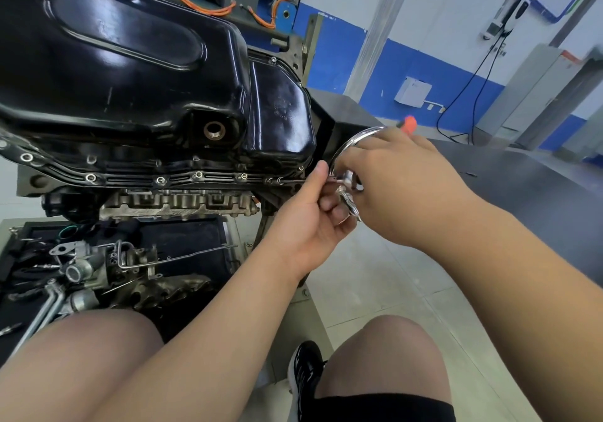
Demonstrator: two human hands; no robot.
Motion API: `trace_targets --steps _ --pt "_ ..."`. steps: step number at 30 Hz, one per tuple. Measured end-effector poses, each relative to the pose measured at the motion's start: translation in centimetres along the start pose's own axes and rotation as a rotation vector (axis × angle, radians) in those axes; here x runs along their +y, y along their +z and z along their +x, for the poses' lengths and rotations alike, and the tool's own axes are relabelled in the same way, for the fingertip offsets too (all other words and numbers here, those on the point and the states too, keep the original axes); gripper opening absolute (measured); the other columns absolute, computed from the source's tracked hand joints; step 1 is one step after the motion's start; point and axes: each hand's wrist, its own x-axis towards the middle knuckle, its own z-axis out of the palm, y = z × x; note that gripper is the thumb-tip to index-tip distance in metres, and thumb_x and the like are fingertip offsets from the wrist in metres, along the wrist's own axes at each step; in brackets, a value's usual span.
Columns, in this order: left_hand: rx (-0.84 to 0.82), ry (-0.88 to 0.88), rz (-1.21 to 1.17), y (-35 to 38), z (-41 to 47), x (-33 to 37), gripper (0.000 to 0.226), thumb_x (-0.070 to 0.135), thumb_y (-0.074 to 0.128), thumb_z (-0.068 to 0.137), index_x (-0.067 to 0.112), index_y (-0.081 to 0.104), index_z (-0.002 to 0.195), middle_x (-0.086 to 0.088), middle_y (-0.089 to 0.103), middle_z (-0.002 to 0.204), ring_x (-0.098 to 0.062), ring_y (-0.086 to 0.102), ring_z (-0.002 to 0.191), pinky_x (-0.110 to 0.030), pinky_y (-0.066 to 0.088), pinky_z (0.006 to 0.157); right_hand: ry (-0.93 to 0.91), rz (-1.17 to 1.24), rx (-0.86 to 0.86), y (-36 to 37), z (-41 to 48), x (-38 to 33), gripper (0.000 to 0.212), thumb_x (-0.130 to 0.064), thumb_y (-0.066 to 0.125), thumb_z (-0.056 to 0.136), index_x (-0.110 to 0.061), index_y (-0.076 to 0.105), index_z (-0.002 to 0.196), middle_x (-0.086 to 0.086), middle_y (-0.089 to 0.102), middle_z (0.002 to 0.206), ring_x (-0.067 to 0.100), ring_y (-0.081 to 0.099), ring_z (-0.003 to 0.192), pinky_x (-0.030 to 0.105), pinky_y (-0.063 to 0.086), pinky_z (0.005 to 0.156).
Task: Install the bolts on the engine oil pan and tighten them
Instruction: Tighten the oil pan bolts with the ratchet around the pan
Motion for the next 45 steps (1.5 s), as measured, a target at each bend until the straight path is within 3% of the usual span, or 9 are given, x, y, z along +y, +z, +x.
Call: trace_targets --steps 4,8,12,16,22,30,36,42,45 --pt "-0.071 0.022 -0.089 -0.4 0.0 0.2 0.028 0.038 0.056 0.077 0.017 0.063 0.095 0.001 0.063 0.083 -0.013 0.06 0.081 -0.031 0.05 0.078 0.102 0.092 -0.019 0.0 0.1 0.2 0.035 -0.055 0.04 0.089 -0.025 0.051 0.076 -0.004 0.055 0.072 0.019 0.055 0.077 0.034 0.035 0.07" --pt "-0.031 0.028 -0.141 0.0 -0.1 0.0 0.026 0.033 0.058 0.074 0.015 0.059 0.093 -0.002 0.057 0.09 -0.015 0.051 0.088 -0.03 0.045 0.082 0.275 0.297 -0.144 -0.3 0.2 -0.3 0.057 -0.07 0.036 0.079 -0.018 0.046 0.058 0.002 0.049 0.059 0.017 0.047 0.055 0.027 0.027 0.048" --pt "0.04 0.017 -0.066 0.5 -0.1 -0.1 0.024 0.042 0.062 0.074 0.019 0.061 0.066 0.004 0.042 0.059 -0.008 0.042 0.056 -0.024 0.047 0.065 0.083 0.059 0.008 -0.1 0.0 -0.2 0.019 -0.044 0.049 0.087 -0.025 0.054 0.086 -0.005 0.056 0.084 0.023 0.054 0.092 0.033 0.037 0.073" --pt "0.033 0.006 -0.038 0.2 0.0 0.3 0.032 0.043 0.054 0.088 0.02 0.06 0.067 0.007 0.041 0.055 -0.009 0.042 0.054 -0.026 0.044 0.066 0.052 -0.013 0.057 0.1 0.2 -0.1 0.026 -0.037 0.049 0.089 -0.028 0.059 0.111 -0.004 0.061 0.109 0.023 0.045 0.117 0.04 0.027 0.103" --pt "-0.003 0.063 -0.195 0.1 -0.1 0.1 0.028 0.029 0.058 0.074 0.011 0.06 0.096 -0.006 0.047 0.099 -0.018 0.041 0.095 -0.034 0.034 0.098 0.304 0.366 -0.125 -0.5 0.5 -0.5 0.067 -0.076 0.025 0.071 -0.016 0.048 0.05 0.0 0.049 0.049 0.017 0.049 0.05 0.026 0.027 0.047" --pt "0.056 0.023 -0.145 0.7 -0.2 0.1 0.043 0.036 0.052 0.091 0.02 0.063 0.053 0.008 0.032 0.049 -0.007 0.031 0.047 -0.022 0.039 0.061 0.007 0.013 0.058 0.0 0.4 0.2 0.02 -0.032 0.049 0.091 -0.029 0.057 0.109 -0.007 0.061 0.104 0.021 0.046 0.112 0.037 0.027 0.1" --pt "0.036 0.009 -0.131 0.4 -0.4 0.4 0.019 0.033 0.051 0.091 0.016 0.058 0.092 -0.003 0.058 0.09 -0.016 0.056 0.088 -0.031 0.047 0.086 0.181 0.162 -0.024 0.1 0.7 -0.3 0.043 -0.062 0.047 0.083 -0.023 0.042 0.065 -0.004 0.05 0.065 0.016 0.049 0.057 0.025 0.03 0.048" --pt "0.038 -0.006 -0.175 0.4 -0.5 0.9 0.018 0.029 0.046 0.097 0.017 0.055 0.087 -0.004 0.049 0.095 -0.017 0.047 0.096 -0.032 0.04 0.094 0.073 0.241 -0.044 -0.2 0.6 0.0 0.038 -0.058 0.041 0.08 -0.025 0.054 0.092 -0.004 0.058 0.086 0.021 0.057 0.079 0.032 0.042 0.062" --pt "0.032 0.017 -0.18 0.3 -0.3 1.1 0.017 0.032 0.046 0.096 0.016 0.054 0.096 0.001 0.043 0.081 -0.01 0.043 0.069 -0.027 0.042 0.082 0.059 0.233 0.074 -0.7 -0.3 0.0 0.047 -0.052 0.038 0.073 -0.024 0.057 0.105 -0.005 0.058 0.099 0.02 0.057 0.09 0.033 0.046 0.07"
